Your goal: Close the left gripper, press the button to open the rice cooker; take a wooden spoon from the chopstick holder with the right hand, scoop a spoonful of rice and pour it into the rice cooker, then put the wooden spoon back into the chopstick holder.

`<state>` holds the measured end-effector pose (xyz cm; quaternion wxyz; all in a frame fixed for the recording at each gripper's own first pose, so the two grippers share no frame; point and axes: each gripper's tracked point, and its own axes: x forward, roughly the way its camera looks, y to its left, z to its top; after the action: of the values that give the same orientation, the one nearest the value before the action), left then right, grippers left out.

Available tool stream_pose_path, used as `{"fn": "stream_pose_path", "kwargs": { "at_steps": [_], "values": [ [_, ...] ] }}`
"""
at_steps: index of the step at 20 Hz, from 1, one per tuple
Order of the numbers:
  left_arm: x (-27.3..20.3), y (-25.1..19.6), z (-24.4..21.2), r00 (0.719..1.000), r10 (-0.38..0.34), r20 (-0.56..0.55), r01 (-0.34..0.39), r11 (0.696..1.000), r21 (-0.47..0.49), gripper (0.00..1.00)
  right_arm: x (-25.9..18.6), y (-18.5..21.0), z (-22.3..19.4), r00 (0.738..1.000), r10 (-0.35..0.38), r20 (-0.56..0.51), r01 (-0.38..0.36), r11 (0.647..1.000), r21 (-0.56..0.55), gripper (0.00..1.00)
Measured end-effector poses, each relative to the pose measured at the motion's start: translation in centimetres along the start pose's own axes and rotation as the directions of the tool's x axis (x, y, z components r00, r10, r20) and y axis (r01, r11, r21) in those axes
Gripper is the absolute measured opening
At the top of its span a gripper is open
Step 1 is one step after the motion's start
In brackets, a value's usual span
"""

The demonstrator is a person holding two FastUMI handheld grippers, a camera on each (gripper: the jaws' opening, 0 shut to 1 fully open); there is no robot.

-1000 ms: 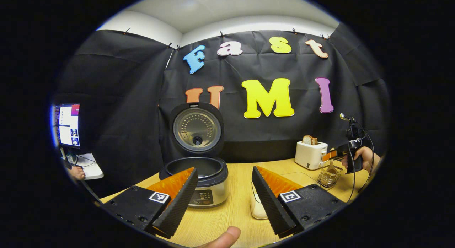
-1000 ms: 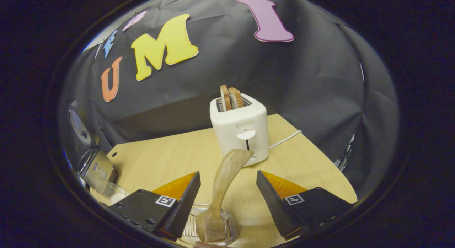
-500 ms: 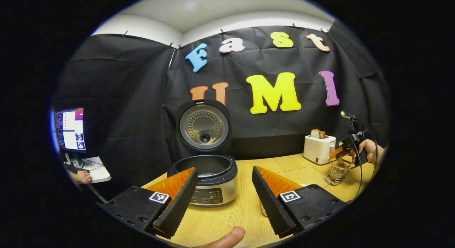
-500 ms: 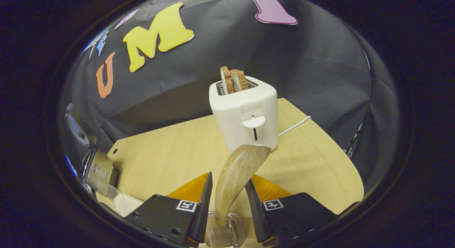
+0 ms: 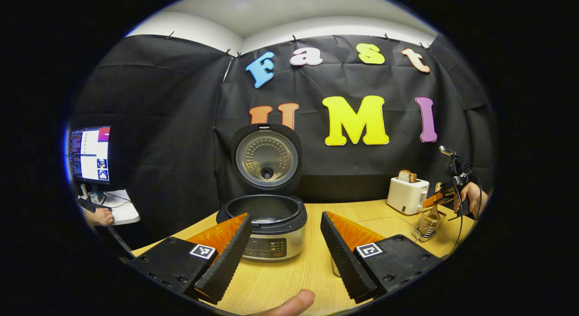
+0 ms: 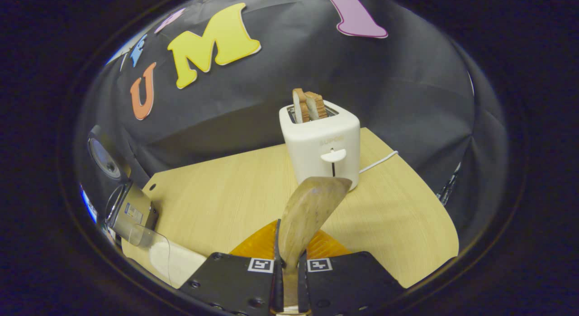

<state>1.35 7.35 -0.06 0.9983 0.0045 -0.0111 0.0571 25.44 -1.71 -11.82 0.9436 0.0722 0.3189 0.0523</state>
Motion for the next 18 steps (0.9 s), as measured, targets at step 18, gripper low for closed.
{"fn": "stream_pose_path", "kwargs": {
  "at_steps": [18],
  "values": [
    [-2.0, 0.7, 2.1, 0.997, -0.058, 0.042, 0.059, 0.998, -0.018, 0.96, -12.7, 11.3, 6.7, 0.960, -0.025, 0.280, 0.111, 0.948, -0.297, 0.06]
  ]
}}
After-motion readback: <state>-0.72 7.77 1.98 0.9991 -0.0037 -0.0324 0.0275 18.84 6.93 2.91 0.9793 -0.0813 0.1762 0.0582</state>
